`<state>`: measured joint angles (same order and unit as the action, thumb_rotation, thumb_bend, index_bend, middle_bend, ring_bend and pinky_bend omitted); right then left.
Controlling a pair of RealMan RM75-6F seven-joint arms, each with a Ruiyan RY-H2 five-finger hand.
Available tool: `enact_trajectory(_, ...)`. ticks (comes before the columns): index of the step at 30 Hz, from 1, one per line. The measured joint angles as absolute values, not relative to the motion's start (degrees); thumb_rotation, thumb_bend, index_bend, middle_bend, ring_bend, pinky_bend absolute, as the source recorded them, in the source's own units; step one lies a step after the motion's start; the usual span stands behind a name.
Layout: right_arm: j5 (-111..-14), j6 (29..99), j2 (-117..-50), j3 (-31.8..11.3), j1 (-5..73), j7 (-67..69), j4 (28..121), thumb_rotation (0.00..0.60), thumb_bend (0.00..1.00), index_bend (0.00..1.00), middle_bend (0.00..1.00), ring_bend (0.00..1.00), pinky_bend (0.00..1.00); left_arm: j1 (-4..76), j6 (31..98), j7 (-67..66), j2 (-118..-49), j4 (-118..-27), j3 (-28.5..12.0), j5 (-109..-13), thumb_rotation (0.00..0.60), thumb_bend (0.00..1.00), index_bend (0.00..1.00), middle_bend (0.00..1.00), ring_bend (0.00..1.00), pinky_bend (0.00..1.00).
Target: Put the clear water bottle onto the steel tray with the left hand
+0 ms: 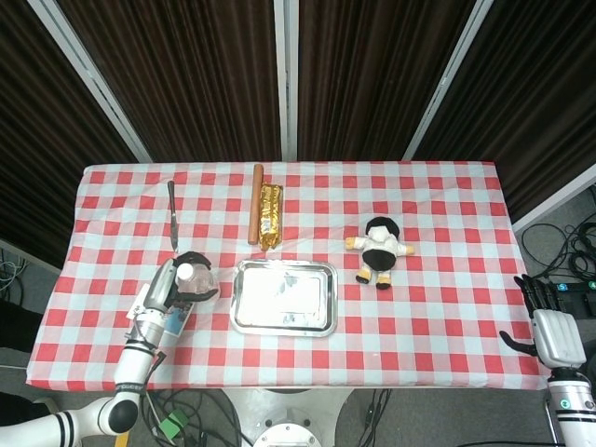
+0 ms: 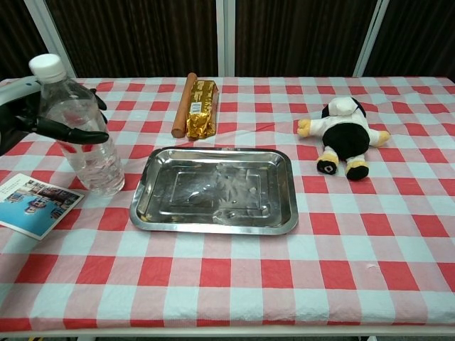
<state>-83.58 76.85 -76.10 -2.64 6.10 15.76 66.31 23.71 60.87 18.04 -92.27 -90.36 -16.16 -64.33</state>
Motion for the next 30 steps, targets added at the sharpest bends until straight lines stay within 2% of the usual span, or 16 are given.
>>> enact_trajectory(5, -83.4, 76.7, -76.1, -2.7, 6.1, 15.7, 66.4, 0.600, 0.12, 0.07, 0.04, 0.00, 0.00, 23.8, 61.2, 17.6, -91.8, -91.1, -16.2, -64.4, 0.600, 0.19, 0.61, 0.67, 0.42, 0.39)
enact_trajectory(11, -83.4, 76.9, -76.0, -2.8, 6.1, 15.7, 66.4, 0.600, 0.12, 0.07, 0.04, 0.00, 0.00, 24.3, 62.2, 17.6, -89.5, -93.8, -17.2, -66.7, 0.600, 0.20, 0.61, 0.67, 0.44, 0.41)
enact_trajectory(20, -83.7, 77.2, -76.1, -2.7, 6.0, 15.7, 66.4, 0.600, 0.12, 0.07, 0.04, 0.00, 0.00, 30.1, 59.3, 14.6, -81.5, -101.5, -26.2, -63.6, 0.600, 0.20, 0.61, 0.67, 0.44, 0.41)
enact_trajectory(22, -83.7, 77.3, -76.0, -2.7, 6.0, 15.8, 66.5, 0.600, 0.12, 0.07, 0.04, 0.00, 0.00, 30.1, 58.6, 13.9, -80.0, -102.8, -26.1, -61.4, 0.600, 0.20, 0.61, 0.67, 0.44, 0.41)
enact_trajectory(27, -83.7, 77.3, -76.0, -2.7, 5.9, 15.9, 66.5, 0.600, 0.12, 0.07, 0.04, 0.00, 0.00, 29.8, 56.8, 13.9, -80.0, -101.9, -22.6, -58.5, 0.600, 0.20, 0.60, 0.66, 0.44, 0.41)
enact_trajectory(30, -83.7, 77.1, -76.1, -2.6, 6.0, 15.7, 66.4, 0.600, 0.12, 0.07, 0.04, 0.00, 0.00, 30.7, 56.9, 13.8, -79.7, -101.9, -23.9, -57.0, 0.600, 0.20, 0.59, 0.66, 0.44, 0.42)
